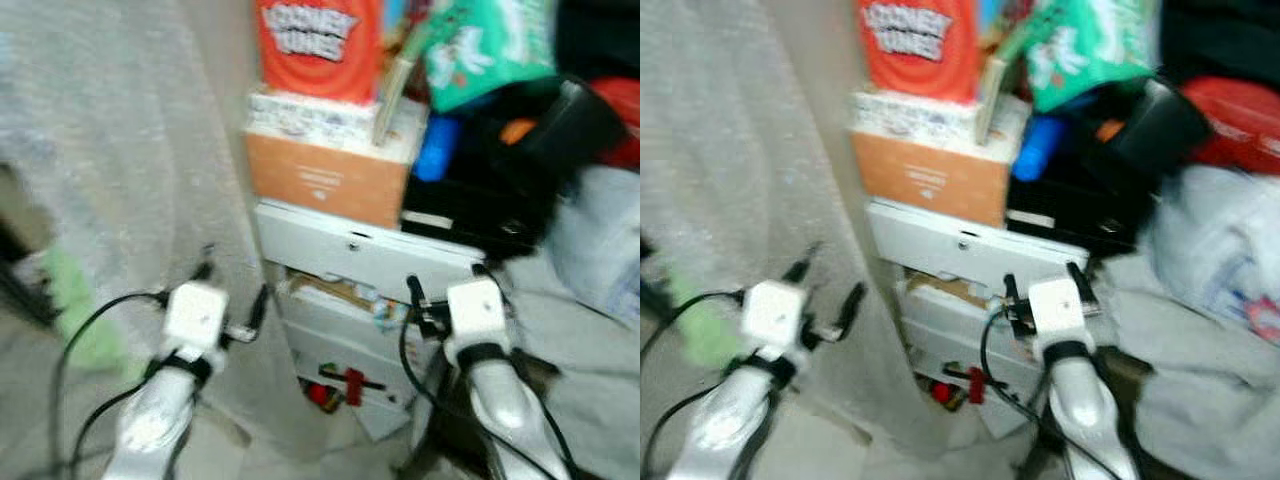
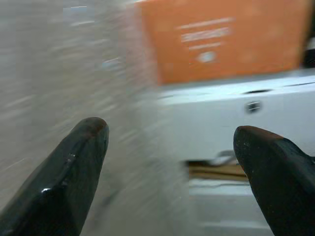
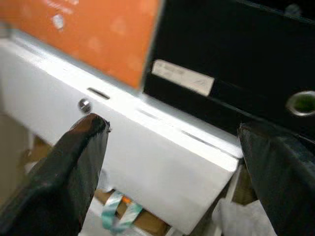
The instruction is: Clean up the room
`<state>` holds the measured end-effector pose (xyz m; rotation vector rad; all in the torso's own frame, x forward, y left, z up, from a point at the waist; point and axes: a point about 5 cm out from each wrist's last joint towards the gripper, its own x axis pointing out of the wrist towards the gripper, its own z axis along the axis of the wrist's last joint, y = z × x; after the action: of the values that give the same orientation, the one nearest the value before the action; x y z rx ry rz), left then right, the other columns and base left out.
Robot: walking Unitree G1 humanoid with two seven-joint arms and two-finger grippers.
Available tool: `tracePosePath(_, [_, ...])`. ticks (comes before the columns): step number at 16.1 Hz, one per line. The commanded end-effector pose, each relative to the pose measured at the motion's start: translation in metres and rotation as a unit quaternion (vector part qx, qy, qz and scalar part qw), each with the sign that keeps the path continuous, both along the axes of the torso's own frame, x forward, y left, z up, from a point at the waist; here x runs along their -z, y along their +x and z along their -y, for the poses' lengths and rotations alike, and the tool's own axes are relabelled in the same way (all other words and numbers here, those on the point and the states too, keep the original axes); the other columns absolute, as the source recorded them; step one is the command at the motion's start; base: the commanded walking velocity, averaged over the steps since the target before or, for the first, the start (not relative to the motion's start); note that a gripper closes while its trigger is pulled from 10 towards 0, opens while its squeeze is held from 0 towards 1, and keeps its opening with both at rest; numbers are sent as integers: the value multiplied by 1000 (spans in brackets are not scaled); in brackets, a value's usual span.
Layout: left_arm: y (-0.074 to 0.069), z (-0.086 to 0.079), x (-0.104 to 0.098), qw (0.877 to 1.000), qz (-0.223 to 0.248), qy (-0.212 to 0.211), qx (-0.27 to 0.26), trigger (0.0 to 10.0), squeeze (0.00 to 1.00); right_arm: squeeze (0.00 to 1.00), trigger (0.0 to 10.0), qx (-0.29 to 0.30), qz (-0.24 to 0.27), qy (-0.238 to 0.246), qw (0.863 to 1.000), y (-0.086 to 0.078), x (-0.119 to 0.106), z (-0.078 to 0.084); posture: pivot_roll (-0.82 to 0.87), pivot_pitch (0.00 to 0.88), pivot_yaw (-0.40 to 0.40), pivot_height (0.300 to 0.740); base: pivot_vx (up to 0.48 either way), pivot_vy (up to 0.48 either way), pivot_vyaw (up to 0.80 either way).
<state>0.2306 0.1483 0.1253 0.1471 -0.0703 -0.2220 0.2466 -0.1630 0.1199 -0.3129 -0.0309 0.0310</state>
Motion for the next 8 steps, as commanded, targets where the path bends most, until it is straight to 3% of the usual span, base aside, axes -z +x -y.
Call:
tracePosePath(1, [-2, 2, -6, 1000, 12, 2, 2, 10000, 0, 0, 10000, 8, -1, -3, 1000, -2, -4, 7, -79, 39, 15, 740, 0, 0, 800])
tracePosePath(2, [-13, -6, -4, 1000, 5, 9, -15, 10000, 0, 0, 10000, 14, -8, -7, 1000, -19, -3, 14, -72, 46, 10, 740, 0, 0, 800])
tracePosePath(5, [-25, -24, -1, 998, -8, 21, -51, 10000, 0, 0, 10000, 27, -31, -14, 999, -46, 2, 26, -77, 50, 12, 740, 0, 0, 800])
tracePosePath(8, [-21, -21, -3, 999, -3, 21, -47, 10000, 0, 0, 10000, 33, -31, -15, 999, -44, 1, 29, -88, 39, 17, 740, 0, 0, 800])
